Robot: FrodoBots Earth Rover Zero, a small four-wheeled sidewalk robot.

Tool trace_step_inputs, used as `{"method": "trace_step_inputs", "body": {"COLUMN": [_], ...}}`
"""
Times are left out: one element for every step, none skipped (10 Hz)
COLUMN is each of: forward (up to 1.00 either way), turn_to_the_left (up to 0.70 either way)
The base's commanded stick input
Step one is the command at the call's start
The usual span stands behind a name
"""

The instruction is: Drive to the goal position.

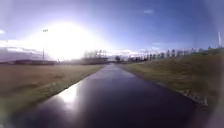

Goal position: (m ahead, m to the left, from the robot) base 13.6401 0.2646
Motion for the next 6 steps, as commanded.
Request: {"method": "trace_step_inputs", "body": {"forward": [1.00,1.00,1.00,1.00,1.00,1.00], "turn_to_the_left": [0.00,0.00,0.00,0.00,-0.02,-0.03]}}
